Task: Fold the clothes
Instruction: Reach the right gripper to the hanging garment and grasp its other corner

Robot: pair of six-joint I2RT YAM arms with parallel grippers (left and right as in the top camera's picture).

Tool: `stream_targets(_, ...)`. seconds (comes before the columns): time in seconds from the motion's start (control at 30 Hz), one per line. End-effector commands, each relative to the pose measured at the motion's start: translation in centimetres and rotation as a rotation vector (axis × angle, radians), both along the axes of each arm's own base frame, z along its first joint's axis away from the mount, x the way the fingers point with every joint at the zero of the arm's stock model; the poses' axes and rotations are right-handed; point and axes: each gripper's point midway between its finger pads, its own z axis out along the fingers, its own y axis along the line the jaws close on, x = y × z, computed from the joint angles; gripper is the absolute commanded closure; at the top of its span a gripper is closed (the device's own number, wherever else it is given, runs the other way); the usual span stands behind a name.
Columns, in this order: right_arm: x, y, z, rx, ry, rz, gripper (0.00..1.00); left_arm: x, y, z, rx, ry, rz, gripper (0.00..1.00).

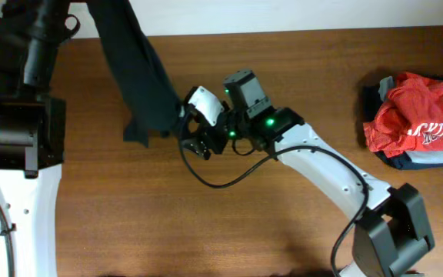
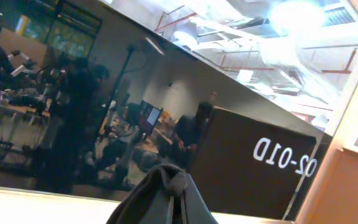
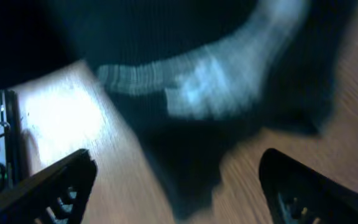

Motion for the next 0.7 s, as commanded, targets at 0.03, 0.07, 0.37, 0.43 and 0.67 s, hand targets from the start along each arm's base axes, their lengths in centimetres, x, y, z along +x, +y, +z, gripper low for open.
stream_targets(0.03,0.1,1.7,-0.9,-0.008,-0.018,0.017,0.37,-2.7,-0.4,2.2,-0.008,-0.057,-0.033,0.99)
stream_targets(0.07,0.8,1.5,-1.5,-0.022,-0.005,-0.03,0.61,-2.7,-0.4,2.1,-0.007,-0.056,-0.033,0.99)
stream_targets(0.37,5.3,-5.6,-0.4,-0.11,-0.008,-0.316,0.96,-0.1,1.6,-3.4,0.021,0.179,0.067,0.99)
stream_targets(0.43,5.6,-7.4,1.0,-0.101,-0.007,-0.353,0.96,0.6,2.9,-5.4,0.049,0.255,0.133,0.99)
stream_targets(0.67,4.2,-11.6,5.6,-0.09,-0.042,-0.428,0.96,1.4,7.4,-11.1,0.153,0.473,0.389,0.99)
